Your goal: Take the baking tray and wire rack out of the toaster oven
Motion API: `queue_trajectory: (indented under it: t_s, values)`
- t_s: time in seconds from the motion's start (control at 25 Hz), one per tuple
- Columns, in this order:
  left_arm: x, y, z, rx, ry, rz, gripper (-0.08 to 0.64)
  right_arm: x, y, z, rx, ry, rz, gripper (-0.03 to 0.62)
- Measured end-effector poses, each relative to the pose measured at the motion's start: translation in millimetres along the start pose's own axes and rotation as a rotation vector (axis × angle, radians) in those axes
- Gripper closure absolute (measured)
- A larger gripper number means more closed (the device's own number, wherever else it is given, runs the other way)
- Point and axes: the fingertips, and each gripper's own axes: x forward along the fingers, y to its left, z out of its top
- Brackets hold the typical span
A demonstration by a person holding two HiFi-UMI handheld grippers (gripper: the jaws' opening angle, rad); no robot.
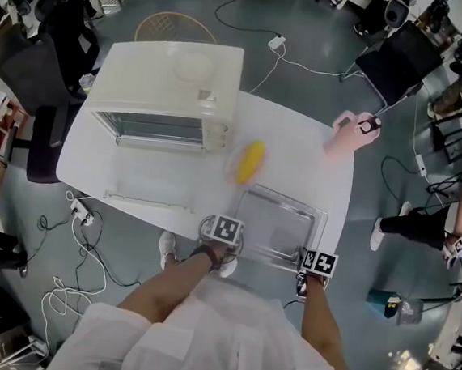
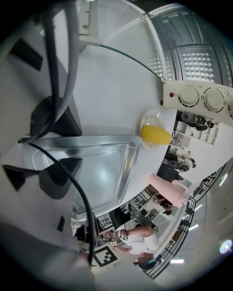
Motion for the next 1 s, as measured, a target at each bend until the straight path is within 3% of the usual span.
queue_trajectory:
  t_s: [0.2,0.4,0.56,0.84,1.0]
  values:
    - [-3.5,0.4,-1.3,0.092,0.038,0.028,0.366,-0.2,4.7,9.5,-0.006,-0.022,0.005,0.455]
    - [-14.5,3.9,2.2,0.109,0.012,0.043,0.35,-8.3,5.6,18.1,0.0,-0.078,0.012,0.448]
    - [-28.8,8.9,19.6,0.108,-0.063,0.054,0.351,-20.8,12.7,45.9,-0.022,-0.168,0.039,0.448]
    - [-68.4,29.1,41.1,0.032,-0.174,0.071,0.366,-49.2,54.8,93.3,0.013,-0.345,0.157,0.448]
    - [-91.2,28.5,67.1,0.023,-0.269,0.02,0.419,-66.6,85.9,117.0,-0.019,-0.422,0.23,0.445]
